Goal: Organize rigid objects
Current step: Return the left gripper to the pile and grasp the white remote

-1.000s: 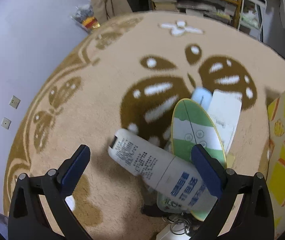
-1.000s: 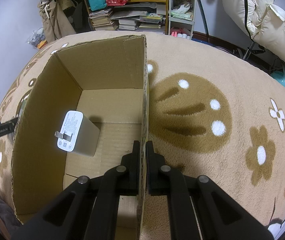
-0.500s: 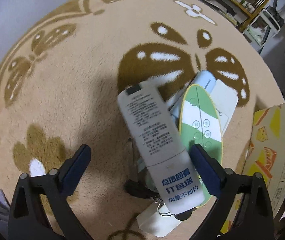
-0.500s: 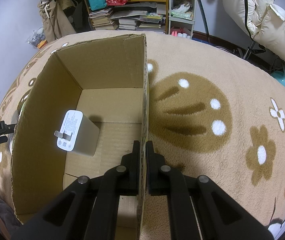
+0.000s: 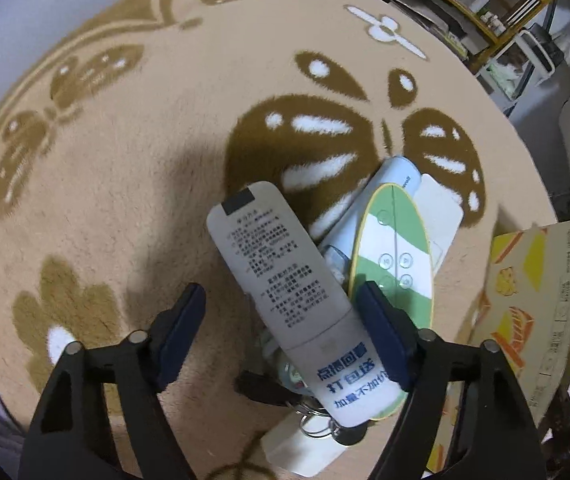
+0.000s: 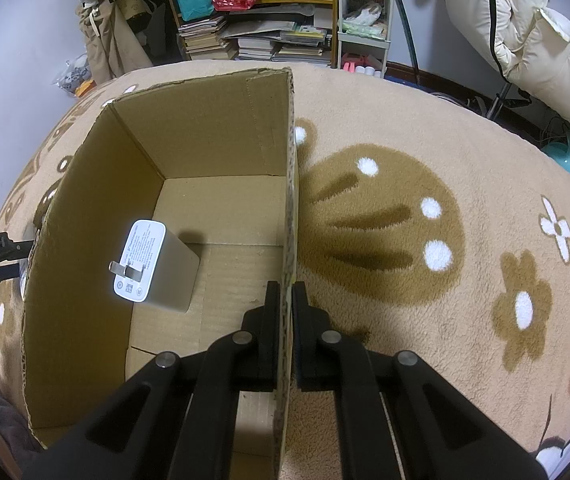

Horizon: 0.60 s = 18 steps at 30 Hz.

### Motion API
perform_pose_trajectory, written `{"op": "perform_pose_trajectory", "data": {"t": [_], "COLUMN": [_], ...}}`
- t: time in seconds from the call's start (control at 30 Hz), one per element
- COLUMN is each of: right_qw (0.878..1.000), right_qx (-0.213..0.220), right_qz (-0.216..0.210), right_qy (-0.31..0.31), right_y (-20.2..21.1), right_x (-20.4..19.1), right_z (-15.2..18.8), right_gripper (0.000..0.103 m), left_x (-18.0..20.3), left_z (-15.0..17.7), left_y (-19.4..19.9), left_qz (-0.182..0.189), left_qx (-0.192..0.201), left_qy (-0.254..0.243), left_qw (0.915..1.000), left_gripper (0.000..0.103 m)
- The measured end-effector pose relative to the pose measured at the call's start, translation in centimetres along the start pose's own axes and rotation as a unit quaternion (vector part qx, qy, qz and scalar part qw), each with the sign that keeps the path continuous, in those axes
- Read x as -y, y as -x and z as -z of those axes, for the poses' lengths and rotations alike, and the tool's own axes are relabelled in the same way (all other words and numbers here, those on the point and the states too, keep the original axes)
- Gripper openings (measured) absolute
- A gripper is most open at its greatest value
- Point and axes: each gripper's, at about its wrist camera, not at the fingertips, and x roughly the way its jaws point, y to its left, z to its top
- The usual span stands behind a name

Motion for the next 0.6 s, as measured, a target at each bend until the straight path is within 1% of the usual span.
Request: {"op": "perform_pose_trajectory", "data": {"t": [0.07,0.13,0.2,0.23,0.27,0.33,0.37,0.4,0.5,0.53,0.6], "right_qw": [1.000,1.000,1.000,1.000,1.000,1.000,1.000,1.000,1.000,1.000,1.000], "right_qx": [0.000,0.000,0.000,0.000,0.000,0.000,0.000,0.000,0.000,0.000,0.000], "right_qz": [0.000,-0.001,0.000,0.000,0.000,-0.001,0.000,0.000,-0.001,-0.001,-0.001], "right_qy": [0.000,0.000,0.001,0.001,0.001,0.000,0.000,0.001,0.001,0.001,0.000], "right_y": [0.0,0.0,0.0,0.0,0.0,0.0,0.0,0.0,-0.1,-0.1,-0.1], "right_x": [0.0,0.0,0.0,0.0,0.0,0.0,0.0,0.0,0.0,0.0,0.0], "right_z": [0.0,0.1,0.1,0.1,0.1,0.1,0.1,0.1,0.1,0.1,0.1], "right_gripper": [0.007,0.007,0.007,0.007,0.007,0.007,0.007,0.007,0.007,0.007,0.007], "left_x": [0.5,1.2,1.6,1.6,1.6,1.3,1.3,1.3,2.5,2.9,3.6], "left_z": [-0.1,0.0,-0.2,-0.4,-0.6,-0.8,-0.8,-0.7,-0.2,0.0,0.4], "left_y": [0.2,0.3,0.1,0.0,-0.3,-1.4,-1.8,-2.0,-1.5,-1.3,-1.1], "left_qz": [0.010,0.008,0.011,0.016,0.020,0.015,0.018,0.016,-0.012,-0.024,-0.047], "left_qx": [0.003,0.011,0.019,0.021,0.018,-0.002,-0.010,-0.008,0.019,0.024,0.035], "left_qy": [-0.014,-0.027,-0.031,-0.029,-0.024,-0.014,-0.012,-0.015,-0.052,-0.065,-0.083], "left_qw": [0.9998,0.9996,0.9993,0.9992,0.9993,0.9998,0.9997,0.9997,0.9984,0.9973,0.9949], "left_gripper": [0.062,0.058,0.057,0.058,0.059,0.058,0.056,0.054,0.044,0.042,0.042]}}
